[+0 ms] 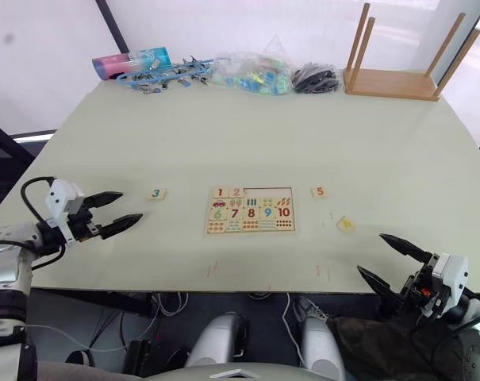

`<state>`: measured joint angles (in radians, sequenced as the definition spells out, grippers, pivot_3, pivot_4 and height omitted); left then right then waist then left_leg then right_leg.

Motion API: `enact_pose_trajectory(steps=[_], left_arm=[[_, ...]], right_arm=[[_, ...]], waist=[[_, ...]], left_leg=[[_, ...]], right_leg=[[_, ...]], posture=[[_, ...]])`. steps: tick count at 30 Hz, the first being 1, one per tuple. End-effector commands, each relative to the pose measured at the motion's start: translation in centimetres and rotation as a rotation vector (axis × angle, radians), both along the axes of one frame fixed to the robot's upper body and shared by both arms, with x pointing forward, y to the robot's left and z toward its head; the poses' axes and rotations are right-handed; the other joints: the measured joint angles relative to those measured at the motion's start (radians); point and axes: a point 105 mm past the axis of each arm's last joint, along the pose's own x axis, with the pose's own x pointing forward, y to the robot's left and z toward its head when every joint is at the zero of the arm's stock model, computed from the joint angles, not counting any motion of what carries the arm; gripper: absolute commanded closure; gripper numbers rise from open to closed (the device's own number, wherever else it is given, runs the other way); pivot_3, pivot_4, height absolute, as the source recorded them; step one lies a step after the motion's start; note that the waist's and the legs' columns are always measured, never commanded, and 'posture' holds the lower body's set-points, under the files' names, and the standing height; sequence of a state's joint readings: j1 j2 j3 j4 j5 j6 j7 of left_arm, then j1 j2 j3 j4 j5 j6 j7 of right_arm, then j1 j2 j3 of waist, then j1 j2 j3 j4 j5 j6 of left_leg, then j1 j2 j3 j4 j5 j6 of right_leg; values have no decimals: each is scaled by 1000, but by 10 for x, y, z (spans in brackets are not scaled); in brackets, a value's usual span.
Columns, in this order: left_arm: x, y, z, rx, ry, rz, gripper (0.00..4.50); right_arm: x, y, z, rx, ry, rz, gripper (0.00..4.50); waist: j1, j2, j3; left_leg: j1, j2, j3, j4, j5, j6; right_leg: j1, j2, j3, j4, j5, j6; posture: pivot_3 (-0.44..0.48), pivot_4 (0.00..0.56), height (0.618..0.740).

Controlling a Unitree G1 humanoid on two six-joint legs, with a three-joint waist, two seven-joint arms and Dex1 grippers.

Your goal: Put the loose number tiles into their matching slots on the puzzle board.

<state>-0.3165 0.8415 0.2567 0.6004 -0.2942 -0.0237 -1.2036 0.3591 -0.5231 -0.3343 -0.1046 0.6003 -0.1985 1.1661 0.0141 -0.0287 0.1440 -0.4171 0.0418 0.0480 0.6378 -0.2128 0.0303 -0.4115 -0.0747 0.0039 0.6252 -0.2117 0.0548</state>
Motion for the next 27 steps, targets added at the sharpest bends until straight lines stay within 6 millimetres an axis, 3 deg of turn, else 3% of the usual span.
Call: enact_pose_trajectory(steps=[1, 9, 13, 27], left_arm=[[12, -4, 2, 29, -13, -29, 90], [35, -6, 1, 87, 58, -59, 90], [40, -19, 1, 15, 42, -75, 90], [29, -35, -3, -154, -75, 326, 90]], right_arm=[[-1, 1, 10, 3, -41, -8, 0], [-1, 1, 14, -4, -53, -11, 0], [-2, -1, 14, -12, -58, -16, 0], [-1, -2, 13, -15, -53, -10, 0]], waist=[[0, 0, 0], [0, -1, 0], [0, -1, 0], [1, -1, 0]], left_leg=[[0, 0, 0, 0, 1, 1], [0, -1, 2, 0, 1, 2], [0, -2, 2, 0, 2, 2], [1, 2, 0, 1, 1, 2]], right_leg=[[0, 0, 0, 0, 0, 0], [0, 2, -1, 0, 0, 0], [0, 2, -1, 0, 0, 0], [2, 1, 1, 1, 0, 0]], posture=[[0, 150, 740], [0, 150, 740], [0, 150, 740], [0, 150, 740]])
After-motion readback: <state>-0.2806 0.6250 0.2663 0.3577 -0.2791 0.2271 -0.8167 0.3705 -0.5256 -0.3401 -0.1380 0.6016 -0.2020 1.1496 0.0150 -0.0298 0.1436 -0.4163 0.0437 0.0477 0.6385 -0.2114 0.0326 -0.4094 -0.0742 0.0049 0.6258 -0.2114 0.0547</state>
